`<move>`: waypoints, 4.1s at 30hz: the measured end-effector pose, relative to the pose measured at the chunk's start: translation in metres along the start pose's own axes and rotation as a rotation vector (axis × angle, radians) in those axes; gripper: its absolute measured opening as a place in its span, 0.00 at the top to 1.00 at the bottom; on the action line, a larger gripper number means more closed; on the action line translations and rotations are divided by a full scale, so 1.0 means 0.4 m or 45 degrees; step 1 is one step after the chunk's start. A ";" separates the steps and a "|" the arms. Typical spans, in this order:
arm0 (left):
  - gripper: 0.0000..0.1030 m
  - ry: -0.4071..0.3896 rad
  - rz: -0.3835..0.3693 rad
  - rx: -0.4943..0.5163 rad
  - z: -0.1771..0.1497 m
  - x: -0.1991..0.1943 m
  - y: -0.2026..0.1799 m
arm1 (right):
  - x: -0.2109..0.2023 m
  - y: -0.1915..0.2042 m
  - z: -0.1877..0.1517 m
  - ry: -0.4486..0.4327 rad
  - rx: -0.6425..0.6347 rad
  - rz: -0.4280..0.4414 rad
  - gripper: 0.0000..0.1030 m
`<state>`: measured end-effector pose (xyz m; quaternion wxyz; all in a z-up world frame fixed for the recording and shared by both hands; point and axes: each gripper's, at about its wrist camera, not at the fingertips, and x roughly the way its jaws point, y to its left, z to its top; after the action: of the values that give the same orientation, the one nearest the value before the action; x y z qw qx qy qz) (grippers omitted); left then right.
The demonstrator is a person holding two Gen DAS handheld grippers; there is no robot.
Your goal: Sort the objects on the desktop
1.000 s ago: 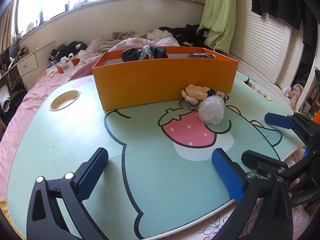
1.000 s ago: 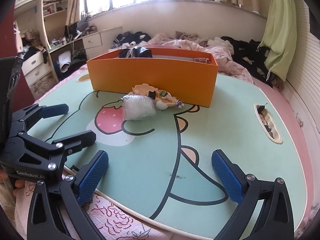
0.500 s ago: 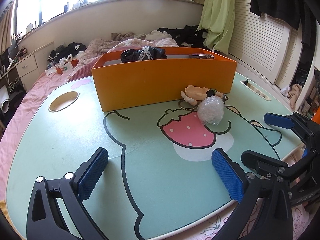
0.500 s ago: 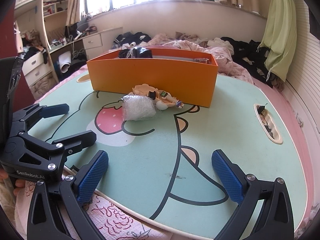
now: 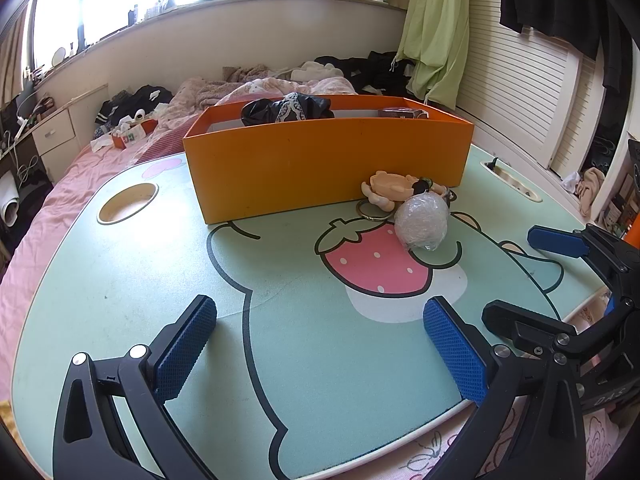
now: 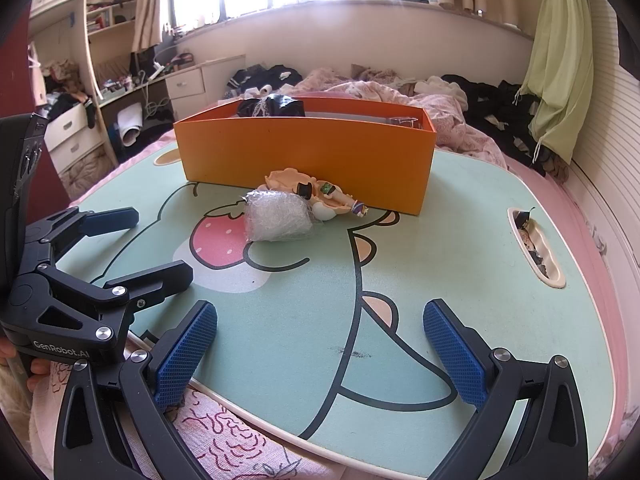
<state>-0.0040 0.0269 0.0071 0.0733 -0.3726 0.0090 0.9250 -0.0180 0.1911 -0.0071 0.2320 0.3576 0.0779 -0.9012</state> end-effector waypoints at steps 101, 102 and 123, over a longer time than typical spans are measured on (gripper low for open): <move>0.00 -0.024 -0.082 -0.047 0.042 -0.026 -0.010 | -0.132 -0.098 0.085 -0.292 0.214 0.202 0.66; 0.00 -0.027 -0.100 -0.046 0.052 -0.032 -0.015 | -0.135 -0.103 0.083 -0.294 0.219 0.201 0.66; 0.26 0.302 -0.047 -0.073 0.205 0.173 -0.101 | -0.162 -0.164 0.078 -0.333 0.269 0.195 0.66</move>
<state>-0.1039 0.0818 0.0198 0.0779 -0.4816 -0.0154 0.8728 -0.0267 0.2628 0.0581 0.2691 0.2648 -0.0754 -0.9229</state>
